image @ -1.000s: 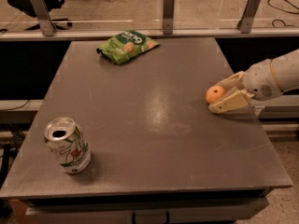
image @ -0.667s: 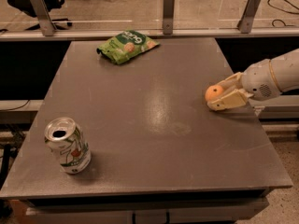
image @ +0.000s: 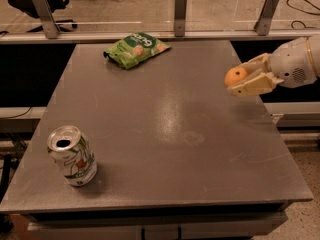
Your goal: Move orange near green rice chip bag
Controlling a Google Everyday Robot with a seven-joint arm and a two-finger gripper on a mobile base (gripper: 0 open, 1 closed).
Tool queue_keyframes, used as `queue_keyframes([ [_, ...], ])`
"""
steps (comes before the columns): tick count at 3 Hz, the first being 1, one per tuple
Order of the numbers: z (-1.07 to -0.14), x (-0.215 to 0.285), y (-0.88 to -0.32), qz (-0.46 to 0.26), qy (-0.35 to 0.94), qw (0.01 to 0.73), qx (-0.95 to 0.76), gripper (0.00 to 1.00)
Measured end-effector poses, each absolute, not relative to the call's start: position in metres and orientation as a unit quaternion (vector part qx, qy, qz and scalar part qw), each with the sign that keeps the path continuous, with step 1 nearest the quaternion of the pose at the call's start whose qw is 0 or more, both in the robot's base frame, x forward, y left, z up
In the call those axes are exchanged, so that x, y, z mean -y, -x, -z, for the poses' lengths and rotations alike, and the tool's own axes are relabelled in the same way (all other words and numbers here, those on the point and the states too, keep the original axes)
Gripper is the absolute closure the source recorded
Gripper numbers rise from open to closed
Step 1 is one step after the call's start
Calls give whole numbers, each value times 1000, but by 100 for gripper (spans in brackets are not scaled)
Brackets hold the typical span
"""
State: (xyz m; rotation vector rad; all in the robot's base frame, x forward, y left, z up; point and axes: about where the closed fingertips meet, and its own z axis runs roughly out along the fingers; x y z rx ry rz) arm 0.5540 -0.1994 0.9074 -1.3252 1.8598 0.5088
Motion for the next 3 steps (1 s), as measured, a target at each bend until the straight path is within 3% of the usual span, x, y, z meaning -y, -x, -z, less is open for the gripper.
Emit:
queue_keyframes([
  [1, -907, 199, -554, -200, 522, 390, -732, 100],
  [3, -899, 137, -617, -218, 527, 422, -705, 100],
])
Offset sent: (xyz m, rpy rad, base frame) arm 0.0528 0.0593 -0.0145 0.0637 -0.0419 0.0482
